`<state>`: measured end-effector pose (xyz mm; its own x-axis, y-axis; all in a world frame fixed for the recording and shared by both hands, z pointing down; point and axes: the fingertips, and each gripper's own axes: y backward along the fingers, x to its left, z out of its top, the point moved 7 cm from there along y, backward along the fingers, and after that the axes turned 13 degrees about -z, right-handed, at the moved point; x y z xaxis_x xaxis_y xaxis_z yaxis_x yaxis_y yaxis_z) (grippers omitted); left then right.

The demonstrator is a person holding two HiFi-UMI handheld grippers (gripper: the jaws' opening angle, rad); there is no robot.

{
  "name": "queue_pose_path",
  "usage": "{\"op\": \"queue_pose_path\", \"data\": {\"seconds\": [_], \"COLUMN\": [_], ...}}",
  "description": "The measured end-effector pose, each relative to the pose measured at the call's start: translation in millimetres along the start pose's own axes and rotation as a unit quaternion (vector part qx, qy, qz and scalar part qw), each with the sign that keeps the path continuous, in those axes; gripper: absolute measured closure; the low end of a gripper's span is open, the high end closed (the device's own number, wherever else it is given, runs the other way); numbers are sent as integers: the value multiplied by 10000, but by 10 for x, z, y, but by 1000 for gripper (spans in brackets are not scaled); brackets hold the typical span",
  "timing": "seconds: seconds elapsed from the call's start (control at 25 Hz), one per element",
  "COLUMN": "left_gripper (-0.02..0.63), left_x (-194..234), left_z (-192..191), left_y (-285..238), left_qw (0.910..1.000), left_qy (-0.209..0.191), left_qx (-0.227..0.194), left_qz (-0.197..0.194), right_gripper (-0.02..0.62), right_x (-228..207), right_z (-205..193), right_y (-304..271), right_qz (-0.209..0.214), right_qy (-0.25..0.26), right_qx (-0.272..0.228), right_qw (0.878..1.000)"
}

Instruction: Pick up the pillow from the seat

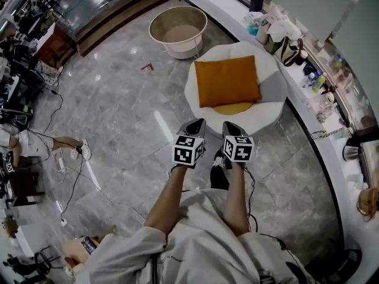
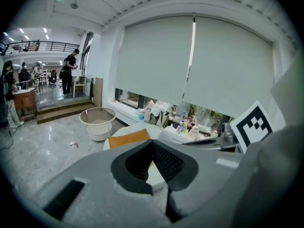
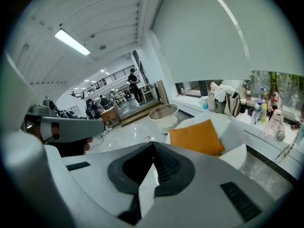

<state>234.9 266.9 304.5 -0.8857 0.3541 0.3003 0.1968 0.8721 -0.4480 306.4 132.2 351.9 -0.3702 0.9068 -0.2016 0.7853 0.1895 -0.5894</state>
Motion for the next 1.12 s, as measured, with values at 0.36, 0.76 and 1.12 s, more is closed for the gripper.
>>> {"op": "queue_pose_path", "data": {"seconds": [0.36, 0.76, 1.12], "left_gripper": [597, 597, 597], "left_x": [179, 565, 1152], "left_z": [351, 483, 431], "left_y": [-996, -1252, -1153], "left_qw": [9992, 9994, 9974], "left_qy": [51, 205, 640], "left_qx": [214, 167, 6], "left_qz": [-343, 209, 332], "right_gripper": [589, 589, 589], "right_x": [-481, -960, -726], "right_z": [485, 887, 812], "right_y": [-648, -1266, -1734], "right_qz": [-237, -360, -296], "right_qy": [-61, -272, -136], "right_qx": [-78, 51, 423], "right_qw": [9997, 9990, 9986]}}
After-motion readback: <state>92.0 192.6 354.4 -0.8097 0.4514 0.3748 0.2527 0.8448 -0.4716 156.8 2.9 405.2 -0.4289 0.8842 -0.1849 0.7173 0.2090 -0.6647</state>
